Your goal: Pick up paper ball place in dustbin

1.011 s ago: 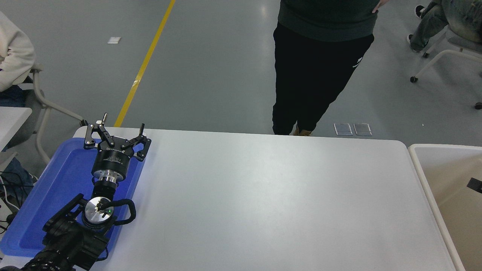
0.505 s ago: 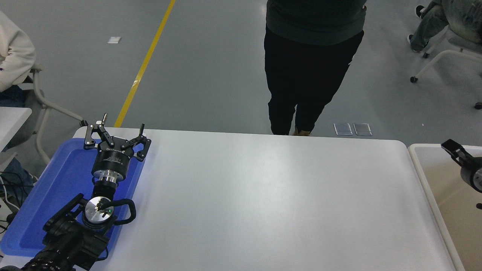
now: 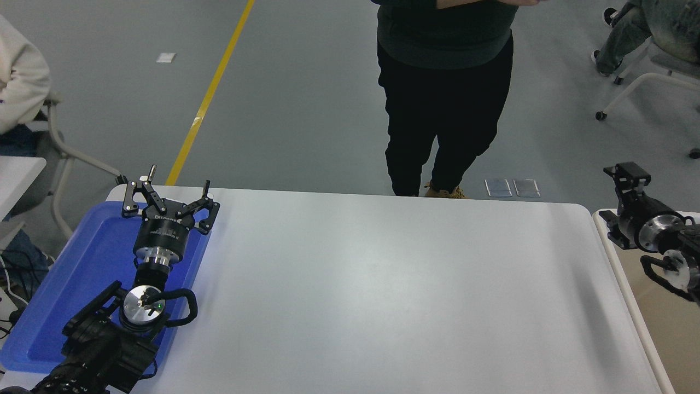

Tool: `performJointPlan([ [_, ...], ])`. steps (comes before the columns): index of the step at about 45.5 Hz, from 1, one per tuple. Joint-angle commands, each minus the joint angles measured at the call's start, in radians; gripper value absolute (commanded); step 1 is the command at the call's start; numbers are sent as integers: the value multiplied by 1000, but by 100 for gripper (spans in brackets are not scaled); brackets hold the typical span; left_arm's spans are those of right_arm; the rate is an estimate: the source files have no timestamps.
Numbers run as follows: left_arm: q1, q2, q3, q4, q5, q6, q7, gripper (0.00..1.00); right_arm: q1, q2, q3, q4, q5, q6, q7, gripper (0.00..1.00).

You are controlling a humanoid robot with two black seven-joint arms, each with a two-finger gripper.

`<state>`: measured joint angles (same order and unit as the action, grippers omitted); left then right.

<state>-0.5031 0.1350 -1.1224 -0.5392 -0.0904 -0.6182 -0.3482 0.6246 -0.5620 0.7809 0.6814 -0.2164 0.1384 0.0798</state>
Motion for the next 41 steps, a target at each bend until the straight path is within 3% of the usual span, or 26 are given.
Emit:
performJointPlan([
  [1, 0, 0, 0, 1, 0, 0, 0, 100, -28, 42, 75, 53, 259, 87, 0, 100],
  [8, 0, 0, 0, 1, 0, 0, -2, 100, -48, 77, 77, 69, 359, 128, 0, 100],
  [19, 0, 0, 0, 1, 0, 0, -2, 100, -77, 178, 123, 82, 387, 133, 2, 100],
  [41, 0, 0, 0, 1, 0, 0, -2, 100, -170, 191, 136, 70, 411, 245, 2, 100],
])
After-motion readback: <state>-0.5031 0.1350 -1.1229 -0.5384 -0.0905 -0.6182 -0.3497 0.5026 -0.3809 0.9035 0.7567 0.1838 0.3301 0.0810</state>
